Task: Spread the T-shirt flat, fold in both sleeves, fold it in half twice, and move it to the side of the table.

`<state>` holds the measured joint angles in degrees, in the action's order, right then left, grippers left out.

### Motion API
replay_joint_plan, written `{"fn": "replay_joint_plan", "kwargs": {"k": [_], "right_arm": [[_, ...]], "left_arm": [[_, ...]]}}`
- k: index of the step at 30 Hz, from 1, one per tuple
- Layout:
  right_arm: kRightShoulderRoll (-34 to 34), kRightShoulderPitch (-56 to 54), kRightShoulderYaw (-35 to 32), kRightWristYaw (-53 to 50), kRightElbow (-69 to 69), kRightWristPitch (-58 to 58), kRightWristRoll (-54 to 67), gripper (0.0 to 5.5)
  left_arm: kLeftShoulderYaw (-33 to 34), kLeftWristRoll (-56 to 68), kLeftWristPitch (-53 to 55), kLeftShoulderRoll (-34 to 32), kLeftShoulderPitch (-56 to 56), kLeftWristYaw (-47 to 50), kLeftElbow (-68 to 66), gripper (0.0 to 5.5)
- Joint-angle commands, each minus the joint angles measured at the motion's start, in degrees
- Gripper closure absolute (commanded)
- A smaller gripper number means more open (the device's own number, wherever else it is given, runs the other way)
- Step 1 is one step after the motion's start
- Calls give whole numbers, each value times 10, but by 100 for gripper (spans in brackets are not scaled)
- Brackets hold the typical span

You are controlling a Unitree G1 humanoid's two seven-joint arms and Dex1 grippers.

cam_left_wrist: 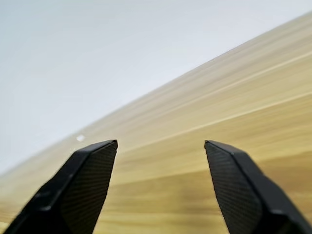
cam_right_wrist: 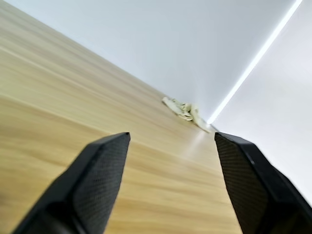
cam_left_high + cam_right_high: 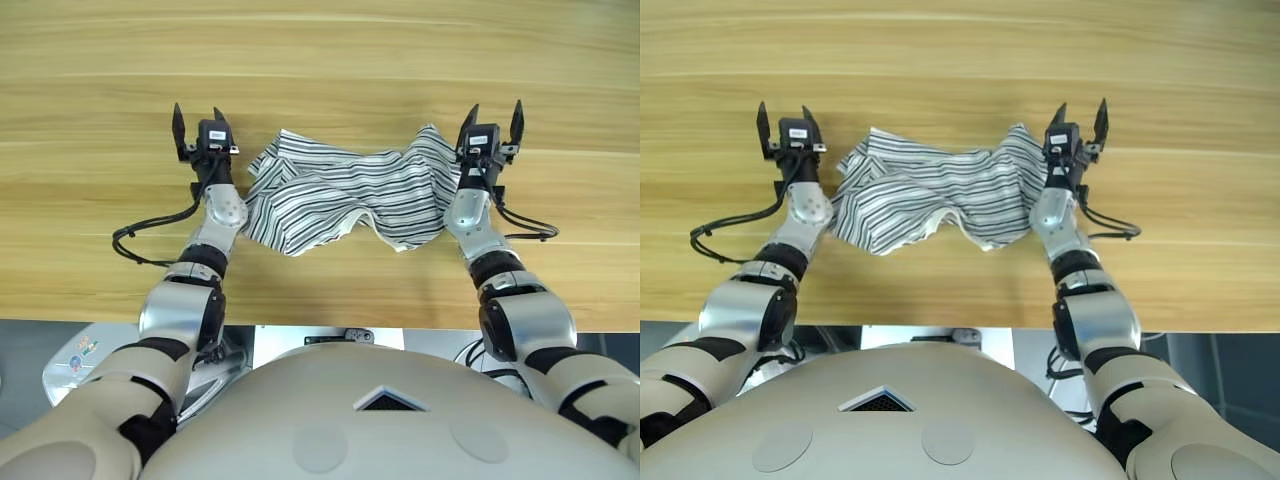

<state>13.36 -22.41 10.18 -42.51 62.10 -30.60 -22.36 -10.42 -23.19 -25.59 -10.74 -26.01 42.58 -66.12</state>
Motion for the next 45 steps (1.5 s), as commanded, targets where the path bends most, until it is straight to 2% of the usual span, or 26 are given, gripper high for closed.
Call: {"fn": "replay_joint_plan", "kwargs": {"k": [1, 4, 8, 10, 13, 14, 15, 16, 21, 45], "right_arm": [[-66, 160, 115, -93, 153, 192, -119, 228], [-64, 162, 136, -150, 152, 203, -136, 228], [-60, 164, 129, -134, 153, 187, -122, 228], [-67, 169, 93, -121, 152, 176, -83, 228], [-69, 169, 89, -102, 153, 170, -75, 228], [-69, 168, 92, -92, 154, 167, -77, 228], [-69, 169, 74, -36, 155, 143, -55, 228], [-69, 169, 64, -3, 155, 128, -42, 228], [-67, 166, 54, 34, 155, 114, -26, 228], [-60, 120, 41, 72, 156, 129, -20, 228]], "left_arm": [[-136, -139, 179, 47, 155, 110, -119, 216], [-133, -129, 169, 47, 155, 96, -118, 216], [-42, -42, 181, 71, 164, 114, -116, 216], [-41, -42, 193, 75, 163, 120, -116, 216], [-41, -40, 192, 82, 164, 132, -115, 216], [-35, -31, 173, 82, 166, 109, -115, 216], [-11, -2, 134, 82, 168, 33, -114, 216], [-4, 4, 123, 82, 169, 13, -114, 216], [-3, 8, 117, 81, 167, 4, -115, 216], [6, 19, 138, 84, 129, -13, -116, 216]]}}
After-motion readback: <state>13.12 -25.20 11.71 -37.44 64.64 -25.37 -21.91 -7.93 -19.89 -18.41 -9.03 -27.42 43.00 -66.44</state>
